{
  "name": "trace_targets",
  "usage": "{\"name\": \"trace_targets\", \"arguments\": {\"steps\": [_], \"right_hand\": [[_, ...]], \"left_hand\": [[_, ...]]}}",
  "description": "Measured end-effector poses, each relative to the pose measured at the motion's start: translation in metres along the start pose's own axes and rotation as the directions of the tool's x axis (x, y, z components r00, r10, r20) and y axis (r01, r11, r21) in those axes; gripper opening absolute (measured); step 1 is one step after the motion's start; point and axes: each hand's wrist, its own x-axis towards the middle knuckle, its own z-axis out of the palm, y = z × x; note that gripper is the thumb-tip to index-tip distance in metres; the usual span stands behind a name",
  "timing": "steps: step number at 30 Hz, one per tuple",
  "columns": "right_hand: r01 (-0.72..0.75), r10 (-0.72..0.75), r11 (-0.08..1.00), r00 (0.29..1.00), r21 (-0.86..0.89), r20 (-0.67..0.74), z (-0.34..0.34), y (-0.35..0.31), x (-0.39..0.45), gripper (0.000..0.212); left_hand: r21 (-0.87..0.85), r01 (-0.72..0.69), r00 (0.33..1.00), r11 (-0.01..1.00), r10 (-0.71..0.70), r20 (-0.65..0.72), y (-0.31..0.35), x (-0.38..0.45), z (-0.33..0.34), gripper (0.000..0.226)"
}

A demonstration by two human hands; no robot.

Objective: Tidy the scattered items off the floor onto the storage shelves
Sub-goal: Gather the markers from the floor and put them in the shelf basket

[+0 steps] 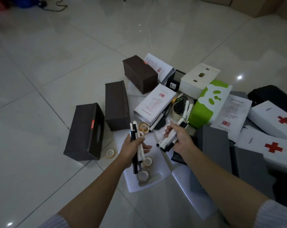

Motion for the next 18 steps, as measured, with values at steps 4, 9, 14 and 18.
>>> {"name": "trace_targets", "arguments": {"steps": [4,9,14,18], "right_hand": [[-0.052,0.054,0.998,0.995,-0.034,0.085,0.006,0.008,0.005,0.04],[-0.078,0.078,0.997,0.992,0.002,0.103,0.018,0.006,0.013,0.037],[-0.116,0.136,0.984,0.979,-0.137,0.151,0.029,-0.009,0.038,0.038],[-0.231,0.243,0.967,0.964,-0.112,0.109,0.035,-0.032,0.021,0.041]], "left_hand": [[0.018,-0.012,0.999,1.0,0.012,-0.044,0.001,0.006,0.003,0.032],[-0.061,0.036,0.998,0.997,-0.039,-0.045,0.013,0.023,0.011,0.039],[-0.103,0.042,0.998,0.994,-0.038,0.044,0.036,0.06,0.02,0.022],[-0.031,0.079,0.996,0.996,-0.077,0.051,0.064,0.055,0.033,0.02]]}}
